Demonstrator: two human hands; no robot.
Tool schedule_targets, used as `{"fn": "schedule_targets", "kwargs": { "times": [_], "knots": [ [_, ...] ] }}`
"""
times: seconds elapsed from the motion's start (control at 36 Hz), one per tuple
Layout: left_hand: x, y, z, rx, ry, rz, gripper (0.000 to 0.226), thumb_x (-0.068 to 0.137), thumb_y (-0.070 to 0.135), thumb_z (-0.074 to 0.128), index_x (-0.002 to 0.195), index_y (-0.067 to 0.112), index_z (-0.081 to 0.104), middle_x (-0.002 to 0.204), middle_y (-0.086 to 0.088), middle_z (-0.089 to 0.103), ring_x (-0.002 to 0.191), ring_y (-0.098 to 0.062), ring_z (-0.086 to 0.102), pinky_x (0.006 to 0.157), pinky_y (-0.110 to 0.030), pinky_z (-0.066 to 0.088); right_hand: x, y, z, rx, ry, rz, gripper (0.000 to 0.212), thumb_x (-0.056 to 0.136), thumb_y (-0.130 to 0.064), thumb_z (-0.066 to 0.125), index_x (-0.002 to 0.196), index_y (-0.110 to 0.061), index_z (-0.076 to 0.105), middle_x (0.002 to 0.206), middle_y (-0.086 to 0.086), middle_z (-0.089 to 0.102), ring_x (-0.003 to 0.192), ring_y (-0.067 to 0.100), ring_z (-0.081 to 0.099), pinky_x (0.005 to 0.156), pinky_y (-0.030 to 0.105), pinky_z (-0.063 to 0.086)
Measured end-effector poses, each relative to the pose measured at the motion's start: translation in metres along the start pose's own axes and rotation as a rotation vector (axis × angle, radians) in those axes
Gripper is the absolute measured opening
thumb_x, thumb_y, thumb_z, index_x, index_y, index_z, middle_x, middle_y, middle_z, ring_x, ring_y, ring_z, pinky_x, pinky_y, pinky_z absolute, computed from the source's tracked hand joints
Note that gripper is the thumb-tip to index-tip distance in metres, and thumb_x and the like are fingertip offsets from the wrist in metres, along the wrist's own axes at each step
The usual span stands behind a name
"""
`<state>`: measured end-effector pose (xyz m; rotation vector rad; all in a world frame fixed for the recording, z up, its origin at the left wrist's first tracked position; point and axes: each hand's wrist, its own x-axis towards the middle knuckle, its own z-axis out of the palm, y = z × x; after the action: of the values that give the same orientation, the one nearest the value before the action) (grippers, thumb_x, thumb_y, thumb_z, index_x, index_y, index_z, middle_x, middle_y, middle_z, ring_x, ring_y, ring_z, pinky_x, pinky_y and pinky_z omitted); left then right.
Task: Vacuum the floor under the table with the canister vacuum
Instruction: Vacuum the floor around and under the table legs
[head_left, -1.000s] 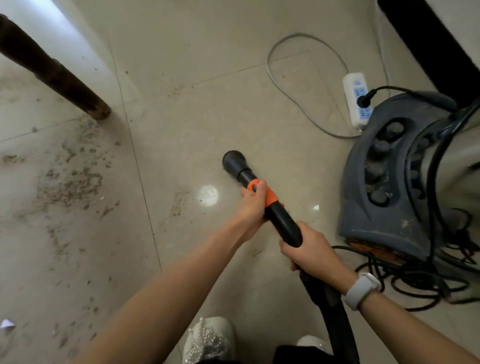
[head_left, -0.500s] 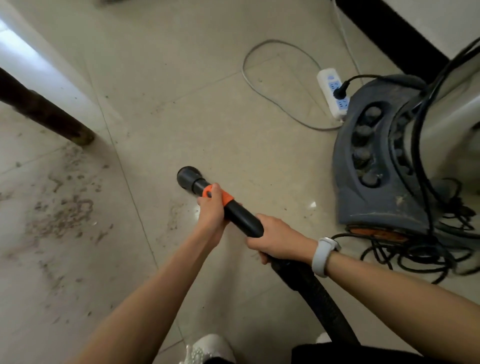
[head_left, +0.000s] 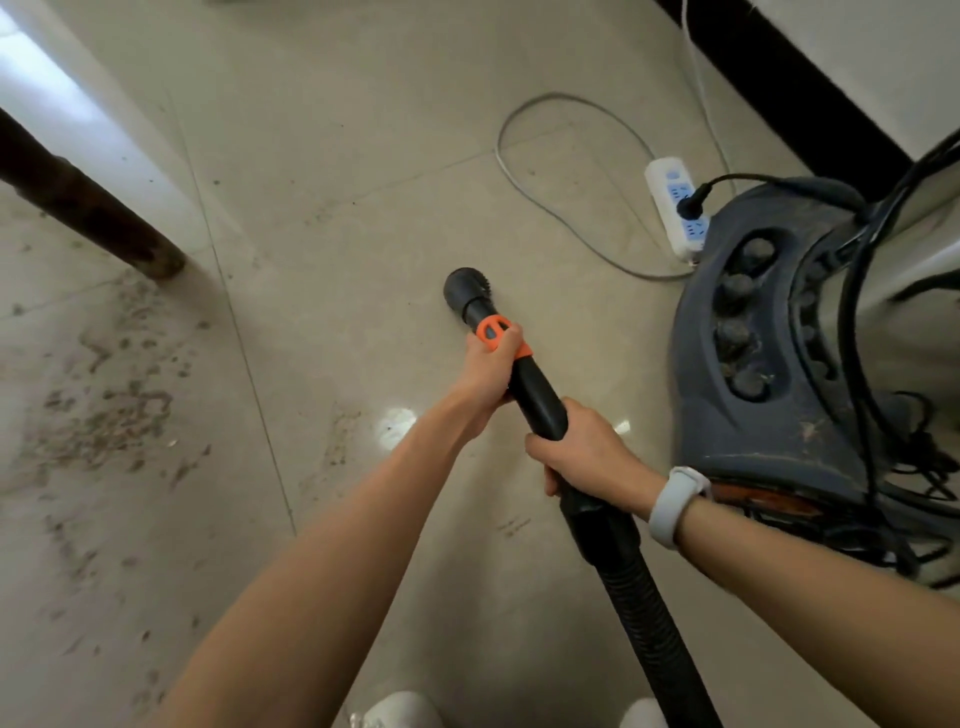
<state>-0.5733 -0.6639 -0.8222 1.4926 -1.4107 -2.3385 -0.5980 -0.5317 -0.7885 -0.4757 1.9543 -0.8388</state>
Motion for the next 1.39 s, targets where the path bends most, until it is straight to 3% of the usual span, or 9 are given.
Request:
{"fn": "schedule_targets", "kwargs": {
  "times": [0.08, 0.17, 0.31, 0.53, 0.64, 0.81, 0.92, 1.11, 1.39],
  "knots": [
    [-0.003, 0.005, -0.021, -0.025, 0.239, 0.043, 0.041, 0.096, 0.026, 0.046, 0.128, 0.006, 0.032, 0.087, -0.003, 0.048, 0.073, -0.013, 0.051, 0.064, -0.03, 0.047, 0.009, -0.019, 0.007, 0.033, -0.187, -0.042, 0.015, 0.083, -0.005, 0.056, 0.085, -0.013, 0.043, 0.054, 0.008, 0.058, 0.043, 0.019, 0.057, 0.05, 0.028, 0.049],
    [-0.021, 0.002, -0.036, -0.003, 0.384, 0.056, 0.028, 0.097, 0.024, 0.04, 0.118, 0.011, 0.026, 0.085, 0.0, 0.044, 0.075, -0.012, 0.048, 0.075, -0.033, 0.045, 0.008, -0.029, 0.018, 0.024, -0.334, -0.072, 0.013, 0.083, -0.002, 0.053, 0.084, -0.01, 0.042, 0.053, 0.008, 0.056, 0.043, 0.019, 0.057, 0.05, 0.029, 0.048],
    [-0.027, 0.002, -0.029, 0.039, 0.316, 0.066, 0.029, 0.098, 0.027, 0.042, 0.117, 0.013, 0.024, 0.092, -0.004, 0.046, 0.082, -0.016, 0.051, 0.08, -0.036, 0.049, 0.007, -0.02, 0.012, -0.002, -0.24, -0.04, 0.012, 0.082, -0.009, 0.057, 0.086, -0.012, 0.046, 0.054, 0.003, 0.059, 0.047, 0.02, 0.061, 0.053, 0.031, 0.051],
    [0.009, 0.034, 0.032, 0.108, -0.007, 0.032, 0.045, 0.099, 0.032, 0.046, 0.133, 0.01, 0.026, 0.092, -0.003, 0.053, 0.07, -0.012, 0.055, 0.053, -0.026, 0.047, 0.019, -0.004, -0.026, 0.013, 0.153, -0.009, 0.013, 0.082, -0.016, 0.061, 0.084, -0.018, 0.048, 0.056, 0.004, 0.063, 0.041, 0.013, 0.061, 0.041, 0.019, 0.044],
    [0.008, 0.036, 0.04, 0.09, -0.013, 0.015, 0.048, 0.098, 0.034, 0.046, 0.134, 0.013, 0.023, 0.098, -0.007, 0.052, 0.075, -0.014, 0.057, 0.056, -0.027, 0.049, 0.02, -0.003, -0.041, 0.17, 0.028, 0.02, 0.012, 0.085, -0.006, 0.058, 0.088, -0.011, 0.047, 0.053, 0.009, 0.059, 0.045, 0.024, 0.06, 0.05, 0.034, 0.052],
    [-0.031, -0.001, 0.022, 0.03, 0.023, -0.014, 0.06, 0.098, 0.034, 0.049, 0.141, 0.017, 0.011, 0.117, -0.01, 0.053, 0.089, -0.018, 0.061, 0.06, -0.026, 0.054, -0.011, 0.015, -0.041, 0.21, -0.233, 0.063, 0.014, 0.087, -0.003, 0.057, 0.091, -0.008, 0.045, 0.055, 0.009, 0.056, 0.047, 0.026, 0.056, 0.05, 0.034, 0.049],
    [-0.048, -0.025, 0.014, 0.009, 0.093, 0.022, 0.062, 0.098, 0.032, 0.048, 0.142, 0.012, 0.008, 0.103, -0.004, 0.053, 0.088, -0.016, 0.062, 0.062, -0.024, 0.056, -0.022, 0.024, -0.035, 0.173, -0.343, 0.06, 0.014, 0.087, -0.003, 0.056, 0.089, -0.012, 0.045, 0.054, 0.007, 0.056, 0.047, 0.025, 0.055, 0.051, 0.031, 0.048],
    [-0.017, 0.01, 0.0, 0.077, 0.089, 0.086, 0.06, 0.098, 0.033, 0.048, 0.143, 0.013, 0.013, 0.106, -0.007, 0.054, 0.082, -0.014, 0.06, 0.057, -0.025, 0.054, 0.005, 0.002, -0.015, 0.189, -0.12, -0.024, 0.012, 0.083, -0.002, 0.057, 0.086, -0.01, 0.048, 0.052, 0.009, 0.055, 0.043, 0.023, 0.056, 0.047, 0.03, 0.048],
    [0.02, 0.049, -0.019, 0.095, 0.15, 0.142, 0.066, 0.099, 0.036, 0.047, 0.147, 0.011, 0.009, 0.097, 0.002, 0.052, 0.082, -0.012, 0.059, 0.061, -0.027, 0.053, 0.054, -0.036, -0.011, 0.236, -0.157, -0.042, 0.01, 0.087, -0.006, 0.056, 0.089, -0.008, 0.046, 0.056, 0.01, 0.054, 0.043, 0.023, 0.055, 0.046, 0.029, 0.048]
  ]
}}
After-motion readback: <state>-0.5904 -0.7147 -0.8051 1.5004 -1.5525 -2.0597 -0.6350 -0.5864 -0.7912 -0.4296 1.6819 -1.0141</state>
